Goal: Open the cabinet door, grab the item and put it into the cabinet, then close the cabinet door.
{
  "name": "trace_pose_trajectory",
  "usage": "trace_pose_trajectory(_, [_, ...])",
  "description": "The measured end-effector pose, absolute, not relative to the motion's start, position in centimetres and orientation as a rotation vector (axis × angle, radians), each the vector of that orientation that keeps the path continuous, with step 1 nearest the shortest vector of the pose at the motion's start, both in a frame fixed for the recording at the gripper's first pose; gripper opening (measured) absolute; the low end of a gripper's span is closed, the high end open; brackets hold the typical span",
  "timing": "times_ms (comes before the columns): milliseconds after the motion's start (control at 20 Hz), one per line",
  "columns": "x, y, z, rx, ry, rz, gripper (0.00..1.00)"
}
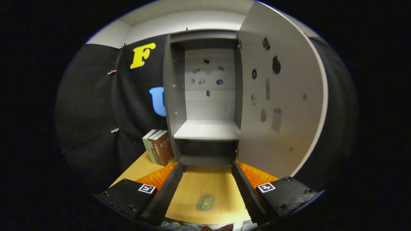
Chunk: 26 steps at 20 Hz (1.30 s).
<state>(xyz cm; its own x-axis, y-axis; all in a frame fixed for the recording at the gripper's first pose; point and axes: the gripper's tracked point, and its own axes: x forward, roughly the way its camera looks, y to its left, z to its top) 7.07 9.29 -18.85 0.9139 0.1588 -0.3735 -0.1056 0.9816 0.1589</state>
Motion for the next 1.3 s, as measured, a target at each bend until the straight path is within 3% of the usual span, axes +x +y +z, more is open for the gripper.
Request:
trace_pose_trajectory(450, [9.2, 12.6, -39.1, 0.098, 0.756, 0.161, 0.99])
trace_pose_trajectory(800, [10.3, 13.2, -49.7, 0.119, 0.956, 0.112, 0.97])
trace_pose_trajectory(1100, [10.4, 14.0, -55.9, 0.143, 1.055, 0.051, 0.79])
trace_pose_trajectory(1200, [10.6, 13.8, -56.8, 0.119, 1.054, 0.025, 0.61])
trace_pose_trajectory(1250, [11.2, 13.8, -57.0, 0.127, 1.034, 0.018, 0.47])
trace_pose_trajectory(1300, [11.1, 13.6, -56.3, 0.139, 1.017, -0.004, 0.47])
